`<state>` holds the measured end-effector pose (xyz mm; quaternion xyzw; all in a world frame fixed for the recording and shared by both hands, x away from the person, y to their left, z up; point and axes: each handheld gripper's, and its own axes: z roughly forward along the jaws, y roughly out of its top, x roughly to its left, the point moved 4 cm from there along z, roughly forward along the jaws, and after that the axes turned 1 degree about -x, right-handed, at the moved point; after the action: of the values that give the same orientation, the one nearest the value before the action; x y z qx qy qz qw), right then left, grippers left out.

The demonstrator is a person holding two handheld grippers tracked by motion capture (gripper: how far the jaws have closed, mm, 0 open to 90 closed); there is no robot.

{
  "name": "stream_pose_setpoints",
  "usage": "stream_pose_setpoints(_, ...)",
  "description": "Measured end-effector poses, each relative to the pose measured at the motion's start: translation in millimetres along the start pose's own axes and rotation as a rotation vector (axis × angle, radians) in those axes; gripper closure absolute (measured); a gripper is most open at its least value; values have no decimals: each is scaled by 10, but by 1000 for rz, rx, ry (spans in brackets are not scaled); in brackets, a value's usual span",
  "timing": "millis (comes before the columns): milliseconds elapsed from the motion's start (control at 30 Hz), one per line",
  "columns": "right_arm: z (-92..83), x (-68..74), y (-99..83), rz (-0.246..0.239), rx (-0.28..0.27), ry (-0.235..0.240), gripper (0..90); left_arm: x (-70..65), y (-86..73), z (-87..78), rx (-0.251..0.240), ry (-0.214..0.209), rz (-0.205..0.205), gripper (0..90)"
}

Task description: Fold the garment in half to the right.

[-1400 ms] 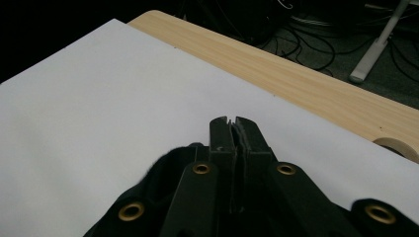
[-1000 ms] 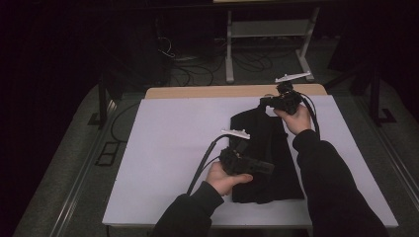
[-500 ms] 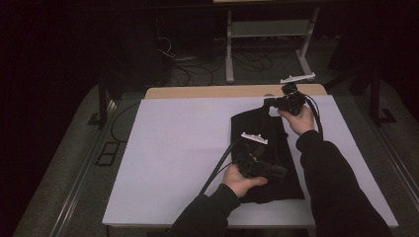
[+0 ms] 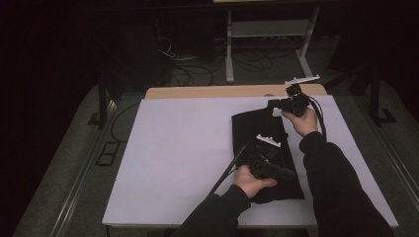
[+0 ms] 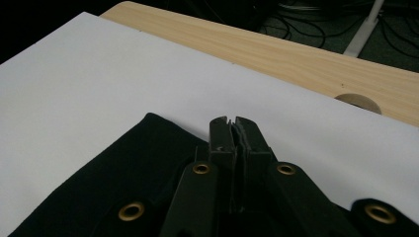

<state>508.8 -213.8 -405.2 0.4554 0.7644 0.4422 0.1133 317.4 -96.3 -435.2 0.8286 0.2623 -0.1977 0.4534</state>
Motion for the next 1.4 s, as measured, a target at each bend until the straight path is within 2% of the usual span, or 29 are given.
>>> stream_pose_setpoints(167, -29, -49, -26, 7, -7, -5, 854, -7, 7, 117, 31, 16, -13, 863)
stream_pose_setpoints(367, -35, -141, -65, 26, -4, -15, 854, 24, 36, 206, 80, 30, 5, 863)
stream_pose_setpoints(433, -32, -162, -72, 31, -6, -17, 854, 22, 35, 243, 100, 48, 14, 863)
stream_pose_setpoints(633, 13, -239, -104, 76, -19, -7, 854, 14, -5, 325, 144, 67, 22, 863)
stream_pose_setpoints(733, 61, -268, -118, 76, -18, -7, 853, 13, -14, 340, 151, 70, 21, 863)
stream_pose_setpoints(1000, 172, -373, -207, 116, 5, -21, 853, 16, 19, 409, 170, 80, 13, 863)
stream_pose_setpoints(1400, 204, -426, -274, 117, 31, -37, 851, 3, 51, 493, 191, 85, 14, 863)
